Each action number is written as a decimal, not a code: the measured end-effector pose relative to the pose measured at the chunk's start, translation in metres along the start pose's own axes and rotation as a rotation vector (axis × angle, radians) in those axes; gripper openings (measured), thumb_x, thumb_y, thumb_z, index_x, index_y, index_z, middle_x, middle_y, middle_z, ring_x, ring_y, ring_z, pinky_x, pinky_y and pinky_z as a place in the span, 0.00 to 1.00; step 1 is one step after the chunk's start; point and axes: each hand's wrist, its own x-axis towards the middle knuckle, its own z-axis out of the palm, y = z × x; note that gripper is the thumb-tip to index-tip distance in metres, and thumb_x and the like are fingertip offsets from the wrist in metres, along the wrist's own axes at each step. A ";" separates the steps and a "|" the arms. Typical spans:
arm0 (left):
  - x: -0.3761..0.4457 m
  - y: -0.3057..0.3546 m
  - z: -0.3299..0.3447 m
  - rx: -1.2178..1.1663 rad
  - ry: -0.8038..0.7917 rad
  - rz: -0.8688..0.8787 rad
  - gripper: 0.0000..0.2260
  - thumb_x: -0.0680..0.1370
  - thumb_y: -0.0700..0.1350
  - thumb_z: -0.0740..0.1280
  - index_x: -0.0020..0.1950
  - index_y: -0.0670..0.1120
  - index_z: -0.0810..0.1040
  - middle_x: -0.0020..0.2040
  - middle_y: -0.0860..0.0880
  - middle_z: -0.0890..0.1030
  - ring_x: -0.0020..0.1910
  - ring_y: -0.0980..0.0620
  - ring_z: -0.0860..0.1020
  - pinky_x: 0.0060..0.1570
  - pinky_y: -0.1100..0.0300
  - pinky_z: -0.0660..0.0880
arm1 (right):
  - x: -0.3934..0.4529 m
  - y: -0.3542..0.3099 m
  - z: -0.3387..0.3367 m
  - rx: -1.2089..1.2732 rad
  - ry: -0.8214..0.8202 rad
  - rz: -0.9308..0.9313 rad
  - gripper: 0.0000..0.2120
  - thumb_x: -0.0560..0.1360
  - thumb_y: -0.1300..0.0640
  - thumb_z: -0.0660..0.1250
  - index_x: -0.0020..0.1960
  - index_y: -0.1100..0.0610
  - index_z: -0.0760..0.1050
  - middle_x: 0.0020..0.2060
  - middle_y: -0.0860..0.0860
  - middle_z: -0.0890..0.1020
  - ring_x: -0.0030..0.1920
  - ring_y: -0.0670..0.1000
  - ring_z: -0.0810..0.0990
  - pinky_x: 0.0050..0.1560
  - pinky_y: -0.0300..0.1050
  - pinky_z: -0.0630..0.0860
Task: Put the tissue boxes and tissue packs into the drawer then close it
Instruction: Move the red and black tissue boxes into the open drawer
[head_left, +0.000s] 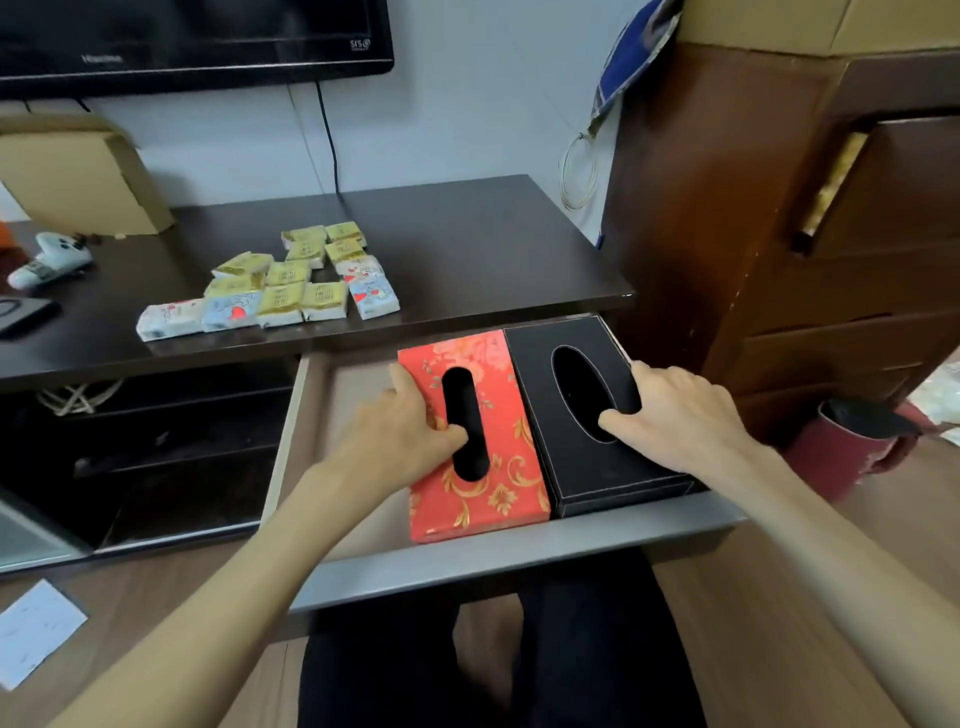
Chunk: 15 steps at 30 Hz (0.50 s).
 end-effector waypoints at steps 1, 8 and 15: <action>0.004 0.001 0.000 0.033 -0.047 -0.021 0.23 0.70 0.58 0.69 0.52 0.45 0.64 0.38 0.50 0.74 0.36 0.47 0.72 0.35 0.54 0.67 | 0.003 -0.001 0.002 -0.056 0.005 -0.028 0.24 0.67 0.31 0.59 0.47 0.51 0.70 0.32 0.44 0.69 0.34 0.55 0.71 0.35 0.49 0.65; 0.019 -0.003 0.031 0.186 -0.230 -0.055 0.25 0.73 0.62 0.65 0.56 0.42 0.66 0.50 0.44 0.79 0.50 0.40 0.78 0.42 0.54 0.68 | 0.000 0.000 0.031 -0.455 -0.004 -0.360 0.36 0.77 0.37 0.51 0.64 0.65 0.79 0.39 0.51 0.86 0.37 0.55 0.85 0.29 0.44 0.65; 0.046 -0.013 0.013 0.450 -0.116 0.121 0.31 0.75 0.69 0.58 0.65 0.46 0.69 0.63 0.46 0.77 0.62 0.42 0.75 0.46 0.51 0.68 | 0.051 0.010 0.019 -0.251 0.075 -0.500 0.31 0.77 0.36 0.47 0.66 0.53 0.77 0.50 0.51 0.86 0.50 0.54 0.84 0.33 0.47 0.72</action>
